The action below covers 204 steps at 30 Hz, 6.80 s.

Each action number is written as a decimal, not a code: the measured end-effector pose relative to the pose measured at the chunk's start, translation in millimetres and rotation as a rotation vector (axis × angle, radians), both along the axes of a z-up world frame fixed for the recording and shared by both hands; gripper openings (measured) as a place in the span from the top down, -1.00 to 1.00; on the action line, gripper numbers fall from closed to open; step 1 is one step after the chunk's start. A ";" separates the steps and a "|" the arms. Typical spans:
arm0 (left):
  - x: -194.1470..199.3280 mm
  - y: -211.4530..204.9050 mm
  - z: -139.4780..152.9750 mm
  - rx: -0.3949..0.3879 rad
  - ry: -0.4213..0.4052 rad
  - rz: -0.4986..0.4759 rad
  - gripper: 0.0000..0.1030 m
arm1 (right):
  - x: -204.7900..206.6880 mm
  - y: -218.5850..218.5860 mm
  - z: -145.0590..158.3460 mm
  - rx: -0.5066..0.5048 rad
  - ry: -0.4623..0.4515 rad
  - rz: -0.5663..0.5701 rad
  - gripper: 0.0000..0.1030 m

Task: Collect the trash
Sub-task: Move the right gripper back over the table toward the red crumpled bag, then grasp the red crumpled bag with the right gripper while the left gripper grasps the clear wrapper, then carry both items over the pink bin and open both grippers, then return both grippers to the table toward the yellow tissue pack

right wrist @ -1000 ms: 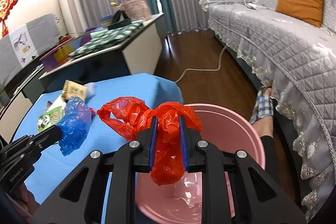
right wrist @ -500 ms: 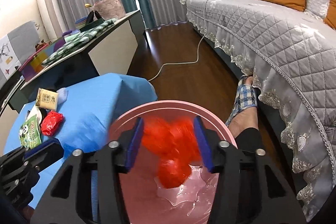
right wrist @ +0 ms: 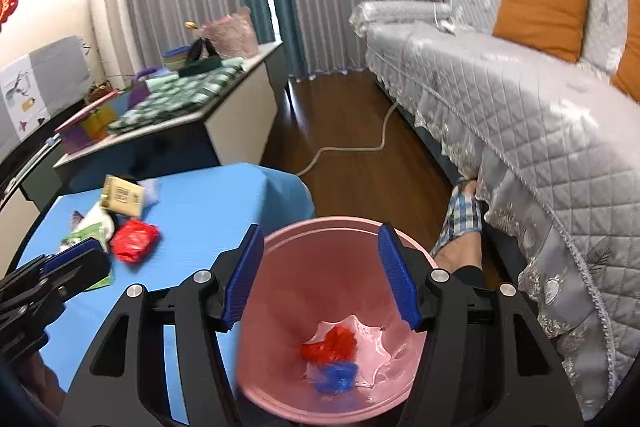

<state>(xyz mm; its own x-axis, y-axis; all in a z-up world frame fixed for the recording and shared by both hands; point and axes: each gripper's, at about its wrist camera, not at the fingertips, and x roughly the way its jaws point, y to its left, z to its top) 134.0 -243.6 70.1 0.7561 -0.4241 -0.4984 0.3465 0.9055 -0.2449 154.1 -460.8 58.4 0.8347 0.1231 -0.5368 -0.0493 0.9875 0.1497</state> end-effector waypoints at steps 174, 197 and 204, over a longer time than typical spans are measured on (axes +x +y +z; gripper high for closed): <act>38.1 -35.4 13.3 0.108 -0.047 -0.006 0.99 | 21.8 -1.7 25.1 -0.046 0.036 -0.229 -0.31; 61.9 -61.5 -11.5 0.086 0.022 -0.080 0.94 | 33.9 -22.4 11.7 -0.033 0.096 -0.300 -0.56; 49.5 -40.3 -11.5 0.068 0.030 -0.042 0.94 | 30.4 -8.2 23.9 -0.039 0.065 -0.281 -0.56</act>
<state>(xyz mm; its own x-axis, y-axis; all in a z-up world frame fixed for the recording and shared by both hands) 183.5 -283.9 58.6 0.7228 -0.4192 -0.5494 0.3778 0.9054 -0.1937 184.5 -469.0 82.3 0.7966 -0.1300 -0.5904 0.2359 0.9660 0.1056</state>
